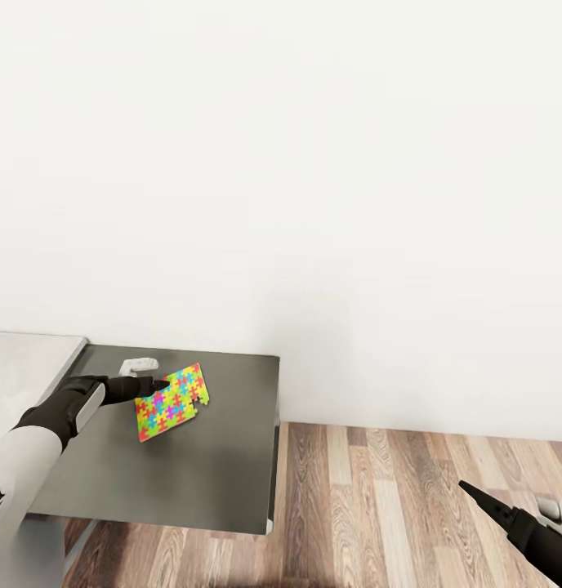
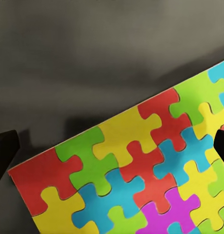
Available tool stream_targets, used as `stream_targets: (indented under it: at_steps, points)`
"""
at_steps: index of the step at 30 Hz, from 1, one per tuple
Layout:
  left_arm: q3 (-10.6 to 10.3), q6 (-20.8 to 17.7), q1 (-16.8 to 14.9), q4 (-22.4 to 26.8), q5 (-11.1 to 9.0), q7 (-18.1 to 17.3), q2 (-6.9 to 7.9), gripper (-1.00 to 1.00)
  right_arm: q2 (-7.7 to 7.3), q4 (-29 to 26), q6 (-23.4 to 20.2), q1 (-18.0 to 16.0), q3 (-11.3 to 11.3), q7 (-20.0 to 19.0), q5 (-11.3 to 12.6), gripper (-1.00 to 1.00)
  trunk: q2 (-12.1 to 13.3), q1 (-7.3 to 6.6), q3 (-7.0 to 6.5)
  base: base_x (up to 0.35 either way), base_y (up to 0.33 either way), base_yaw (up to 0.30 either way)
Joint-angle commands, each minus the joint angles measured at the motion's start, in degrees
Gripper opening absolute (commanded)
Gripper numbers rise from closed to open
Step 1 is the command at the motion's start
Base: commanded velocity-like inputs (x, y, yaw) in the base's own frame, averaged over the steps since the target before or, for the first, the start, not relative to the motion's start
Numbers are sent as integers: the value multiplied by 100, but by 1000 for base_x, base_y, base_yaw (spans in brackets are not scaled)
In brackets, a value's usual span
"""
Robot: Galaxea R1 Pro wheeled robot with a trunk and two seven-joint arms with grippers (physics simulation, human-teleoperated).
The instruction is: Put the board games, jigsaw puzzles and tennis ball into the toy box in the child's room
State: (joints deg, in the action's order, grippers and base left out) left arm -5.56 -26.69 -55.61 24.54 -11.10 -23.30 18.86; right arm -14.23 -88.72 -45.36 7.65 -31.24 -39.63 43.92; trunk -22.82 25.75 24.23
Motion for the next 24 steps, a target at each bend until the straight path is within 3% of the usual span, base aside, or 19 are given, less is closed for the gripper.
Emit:
stream_targets:
  at_steps: [1, 14, 24]
  points:
    - [-39, -31, -3, 7, -59, 10, 6, 100, -1, -4, -35, 0, -4, 0, 20, 100, -10, 3, 9, 0, 0, 0]
    - [-41, -20, -3, 7, -61, 3, -2, 100, -1, -4, -34, 0, -4, 0, 20, 100, -10, 3, 10, -22, -67, 0]
    - [-34, -28, -3, 7, -76, -57, -4, 100, -1, -4, -34, 0, -4, 0, 20, 100, -10, 3, 10, -1, -163, 0]
